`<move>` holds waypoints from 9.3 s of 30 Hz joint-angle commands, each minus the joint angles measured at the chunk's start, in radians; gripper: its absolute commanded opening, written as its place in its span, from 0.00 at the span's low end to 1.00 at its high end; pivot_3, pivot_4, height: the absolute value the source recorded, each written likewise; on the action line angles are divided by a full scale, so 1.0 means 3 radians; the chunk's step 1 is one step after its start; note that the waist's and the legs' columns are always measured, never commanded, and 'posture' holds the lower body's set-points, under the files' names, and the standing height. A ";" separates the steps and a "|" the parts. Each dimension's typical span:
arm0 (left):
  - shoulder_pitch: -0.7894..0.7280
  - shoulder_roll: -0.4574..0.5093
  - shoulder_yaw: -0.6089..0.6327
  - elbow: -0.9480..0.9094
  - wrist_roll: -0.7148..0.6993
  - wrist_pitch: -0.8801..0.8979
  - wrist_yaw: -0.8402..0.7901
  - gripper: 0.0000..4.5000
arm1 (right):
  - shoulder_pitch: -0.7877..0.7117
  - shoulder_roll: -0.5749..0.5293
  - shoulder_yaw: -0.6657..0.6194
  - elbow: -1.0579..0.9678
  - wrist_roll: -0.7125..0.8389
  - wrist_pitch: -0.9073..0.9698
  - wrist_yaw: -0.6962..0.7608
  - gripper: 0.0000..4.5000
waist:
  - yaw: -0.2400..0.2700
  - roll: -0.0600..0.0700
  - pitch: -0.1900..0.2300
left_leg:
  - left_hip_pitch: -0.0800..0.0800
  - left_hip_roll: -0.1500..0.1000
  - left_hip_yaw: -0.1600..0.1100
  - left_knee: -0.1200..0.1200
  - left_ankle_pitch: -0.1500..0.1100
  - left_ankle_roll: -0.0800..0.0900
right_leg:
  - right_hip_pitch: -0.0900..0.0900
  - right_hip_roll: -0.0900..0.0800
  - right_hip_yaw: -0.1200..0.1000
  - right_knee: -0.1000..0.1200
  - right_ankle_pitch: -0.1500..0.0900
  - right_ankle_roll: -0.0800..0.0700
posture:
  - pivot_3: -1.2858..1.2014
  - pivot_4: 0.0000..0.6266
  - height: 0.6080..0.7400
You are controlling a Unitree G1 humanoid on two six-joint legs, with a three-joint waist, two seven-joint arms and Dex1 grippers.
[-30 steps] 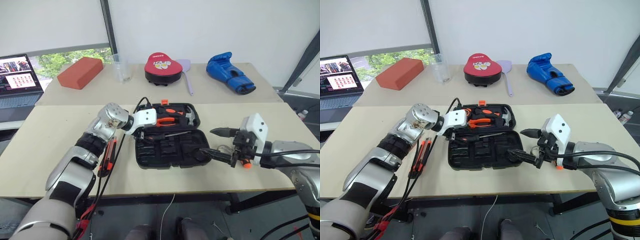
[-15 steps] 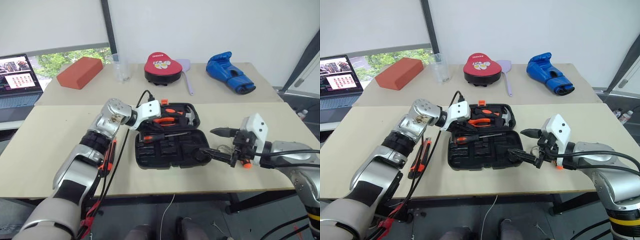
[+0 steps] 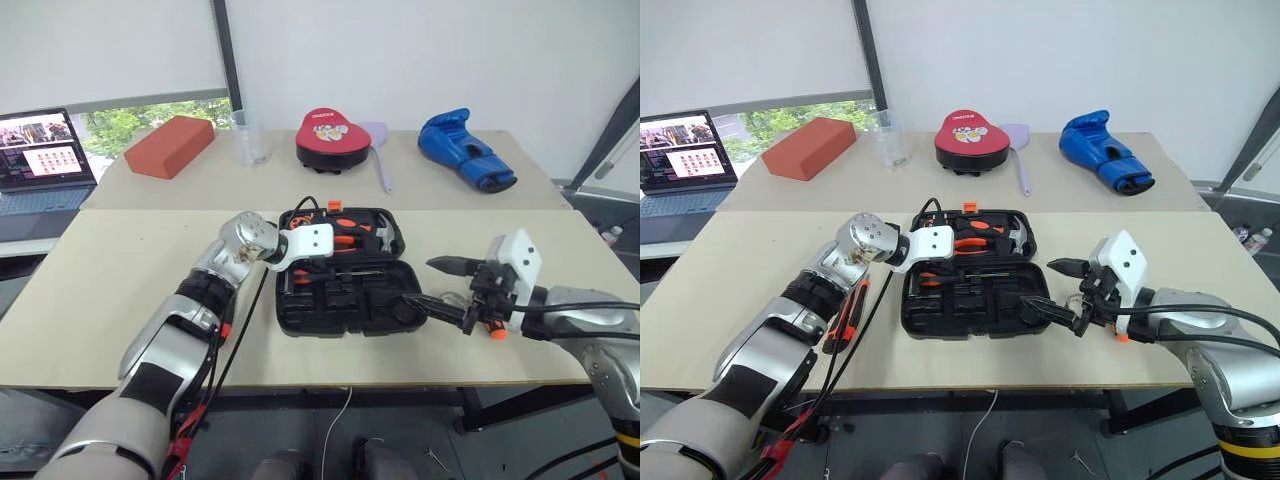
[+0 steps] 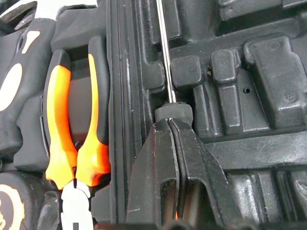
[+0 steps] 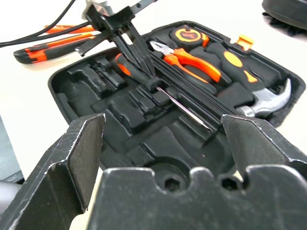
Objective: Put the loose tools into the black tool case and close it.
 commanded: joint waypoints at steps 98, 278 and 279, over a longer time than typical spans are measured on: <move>0.1380 0.1810 0.1167 -0.2701 -0.2151 0.1931 -0.0783 1.00 | -0.2041 0.1161 0.1930 0.3302 -0.2605 -0.2681 0.1216 0.01 | -0.0178 0.0009 0.0005 | 0.0052 0.0007 0.0000 -0.0041 -0.0015 -0.0038 | 0.0016 0.0009 -0.0007 -0.0002 -0.0008 -0.0025 | 0.52 0.24 1.00; 0.1286 0.0550 0.1220 -0.1891 -0.1503 0.1435 0.0090 0.11 | -0.0397 0.0127 0.0353 -0.0696 0.0618 0.0490 -0.0207 1.00 | -0.0075 -0.0007 0.0006 | -0.0006 -0.0003 -0.0014 0.0014 -0.0009 -0.0009 | -0.0022 0.0001 -0.0031 0.0003 0.0010 -0.0026 | 0.52 0.24 1.00; 0.1349 0.0622 0.1329 -0.2068 -0.1606 0.1611 0.0128 0.16 | -0.0431 0.0116 0.0373 -0.0667 0.0611 0.0486 -0.0171 1.00 | -0.0088 -0.0007 0.0006 | -0.0006 -0.0002 -0.0014 0.0013 -0.0009 -0.0009 | -0.0025 0.0002 -0.0031 0.0003 0.0010 -0.0026 | 0.52 0.24 1.00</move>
